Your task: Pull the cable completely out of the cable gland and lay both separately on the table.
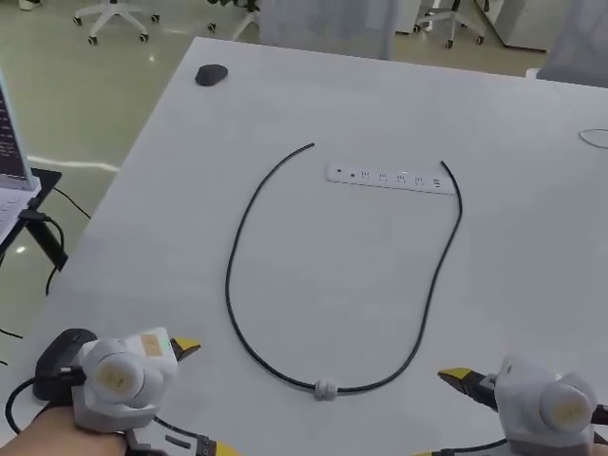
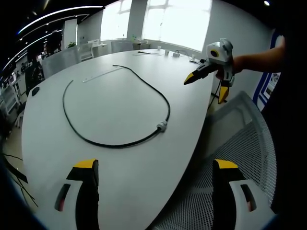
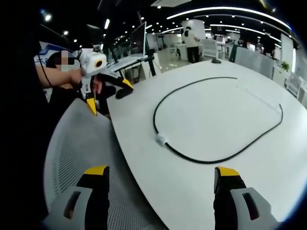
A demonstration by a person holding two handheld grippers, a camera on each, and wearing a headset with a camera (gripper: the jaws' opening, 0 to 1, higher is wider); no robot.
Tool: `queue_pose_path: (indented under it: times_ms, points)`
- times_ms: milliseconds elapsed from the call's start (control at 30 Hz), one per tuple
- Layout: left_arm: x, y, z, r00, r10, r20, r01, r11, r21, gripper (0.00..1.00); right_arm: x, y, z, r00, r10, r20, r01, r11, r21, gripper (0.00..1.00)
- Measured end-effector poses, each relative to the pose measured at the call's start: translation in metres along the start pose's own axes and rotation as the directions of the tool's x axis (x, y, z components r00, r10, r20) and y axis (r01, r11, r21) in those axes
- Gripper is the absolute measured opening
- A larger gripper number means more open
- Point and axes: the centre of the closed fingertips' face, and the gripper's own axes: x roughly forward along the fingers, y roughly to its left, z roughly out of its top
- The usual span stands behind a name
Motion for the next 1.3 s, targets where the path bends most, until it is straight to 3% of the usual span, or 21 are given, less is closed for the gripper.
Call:
queue_pose_path:
  times_ms: [500,1033,1300]
  points:
    - [0.000,0.003,-0.006,0.9999,0.001,-0.016,-0.001,1.000,-0.017,0.99,0.007,-0.001,0.005,1.0000,0.001,0.006,-0.001,1.000,-0.010,0.91]
    - [0.005,0.000,-0.006,1.0000,-0.001,-0.008,0.001,1.000,-0.026,0.98,0.048,0.004,0.035,0.9984,0.045,-0.035,-0.049,0.993,-0.104,0.85]
    - [0.008,-0.003,-0.010,1.0000,-0.001,-0.002,0.000,0.999,-0.039,0.98,0.065,-0.002,0.038,0.9957,0.044,-0.082,-0.056,0.988,-0.147,0.73]
